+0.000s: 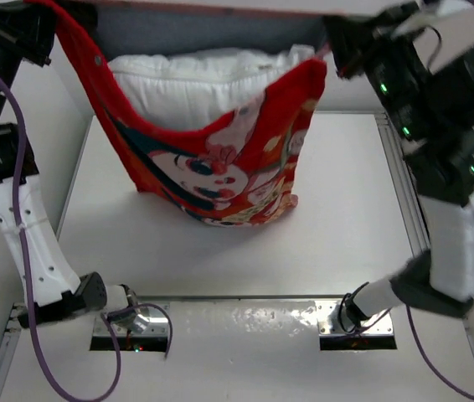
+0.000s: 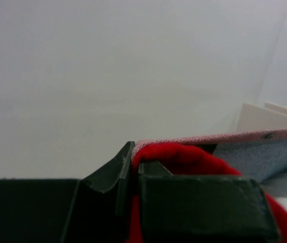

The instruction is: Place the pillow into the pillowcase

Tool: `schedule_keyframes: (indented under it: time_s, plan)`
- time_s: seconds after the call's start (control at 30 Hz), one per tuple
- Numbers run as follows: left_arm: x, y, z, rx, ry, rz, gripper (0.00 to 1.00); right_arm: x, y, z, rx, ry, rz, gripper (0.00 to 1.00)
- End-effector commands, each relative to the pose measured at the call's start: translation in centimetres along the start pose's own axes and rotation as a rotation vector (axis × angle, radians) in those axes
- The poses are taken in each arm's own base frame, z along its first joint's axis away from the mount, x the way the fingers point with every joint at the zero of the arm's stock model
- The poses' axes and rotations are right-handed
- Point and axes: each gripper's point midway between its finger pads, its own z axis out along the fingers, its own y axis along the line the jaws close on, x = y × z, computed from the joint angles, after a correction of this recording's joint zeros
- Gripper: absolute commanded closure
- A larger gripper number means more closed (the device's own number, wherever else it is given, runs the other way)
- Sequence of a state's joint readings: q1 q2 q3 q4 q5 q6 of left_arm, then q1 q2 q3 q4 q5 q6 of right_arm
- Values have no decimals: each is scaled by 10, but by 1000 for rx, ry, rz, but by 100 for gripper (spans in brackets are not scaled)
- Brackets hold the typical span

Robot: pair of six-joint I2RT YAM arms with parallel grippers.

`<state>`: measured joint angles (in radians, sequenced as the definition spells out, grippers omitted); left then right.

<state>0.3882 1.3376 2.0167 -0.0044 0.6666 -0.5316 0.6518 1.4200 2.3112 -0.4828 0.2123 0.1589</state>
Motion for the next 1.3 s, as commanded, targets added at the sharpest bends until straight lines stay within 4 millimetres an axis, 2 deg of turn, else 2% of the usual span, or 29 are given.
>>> schedule_keyframes:
  time_s: [0.0, 0.07, 0.1, 0.13, 0.17, 0.23, 0.3, 0.33, 0.4, 0.43, 0.47, 0.5, 0.53, 0.57, 0.6, 0.63, 0.73, 0.83, 0.87, 0.9, 0.93, 0.97, 1.0, 1.03, 1.07, 1.1, 1.13, 1.23, 1.27]
  plan:
    - [38, 82, 8, -240, 105, -35, 100, -12, -22, 27, 118, -34, -68, 100]
    - [-2, 59, 4, -164, 41, 27, 100, -37, 2, 11, 20, -139, -22, 100]
    - [-30, 49, 0, -141, -41, 84, 100, -43, 18, -24, -68, -174, 28, 100]
    - [-44, 42, -4, -136, -82, 111, 100, -79, 25, -42, -122, -318, 92, 100]
    - [-70, 19, -13, -94, -167, 191, 100, -89, 40, -58, -219, -350, 139, 100]
    - [-82, -3, -20, -53, -198, 216, 100, -104, 44, -77, -271, -381, 161, 100]
    - [-70, -6, -18, -21, -165, 188, 100, -94, 32, -64, -189, -359, 131, 100]
    - [-58, -8, -16, 8, -132, 158, 100, -58, 29, -33, -130, -259, 63, 100]
    - [-25, 19, -11, -40, -78, 70, 100, -18, 3, 5, 18, -145, -43, 100]
    - [-16, 44, -8, -122, -67, 56, 100, -18, -19, 11, 132, -101, -92, 100]
    - [-11, 58, -7, -173, -47, 44, 100, 23, -16, 45, 141, -3, -110, 100]
    - [-15, 65, -11, -216, -25, 40, 100, -3, -13, 41, 121, -48, -85, 100]
    - [-14, 70, -10, -215, -11, 42, 100, 7, 7, 45, 26, -25, -66, 100]
    - [-24, 73, -15, -230, -19, 69, 100, -11, 17, 32, -24, -71, -46, 100]
    - [-34, 69, -17, -226, -40, 99, 100, -25, 36, 19, -92, -117, -15, 100]
    - [-47, 60, -22, -225, -70, 135, 100, -7, 62, 22, -192, -141, 1, 100]
    - [-68, 47, -32, -228, -145, 214, 100, -40, 92, -17, -326, -235, 45, 100]
    - [-48, 61, -31, -236, -95, 195, 100, -33, 78, -7, -229, -231, -80, 100]
    - [-36, 69, -29, -242, -77, 171, 100, -24, 54, 5, -97, -200, -103, 100]
    - [-25, 81, -28, -260, -57, 158, 100, 0, 20, 34, 33, -141, -181, 100]
    - [-15, 97, -24, -287, -39, 127, 100, 13, 7, 46, 78, -85, -202, 100]
    - [-1, 113, -29, -347, 16, 31, 100, -24, -9, 42, 115, -144, -173, 100]
    - [7, 120, -26, -323, 57, -1, 100, 9, 0, 54, 68, -40, -178, 100]
    - [-15, 103, -26, -282, 33, 36, 100, -2, 8, 48, 28, -63, -134, 100]
    - [-32, 92, -29, -263, 4, 86, 100, 9, 30, 53, -50, -78, -121, 100]
    - [-45, 83, -31, -257, -31, 130, 100, -28, 31, 20, -74, -175, -90, 100]
    - [-58, 81, -34, -254, -84, 200, 100, -13, 47, 19, -127, -207, -69, 100]
    - [-93, 83, -49, -363, -184, 277, 100, -38, 58, -4, -192, -256, 18, 100]
    - [-118, 80, -52, -407, -244, 317, 100, -44, 66, -8, -229, -261, 23, 100]
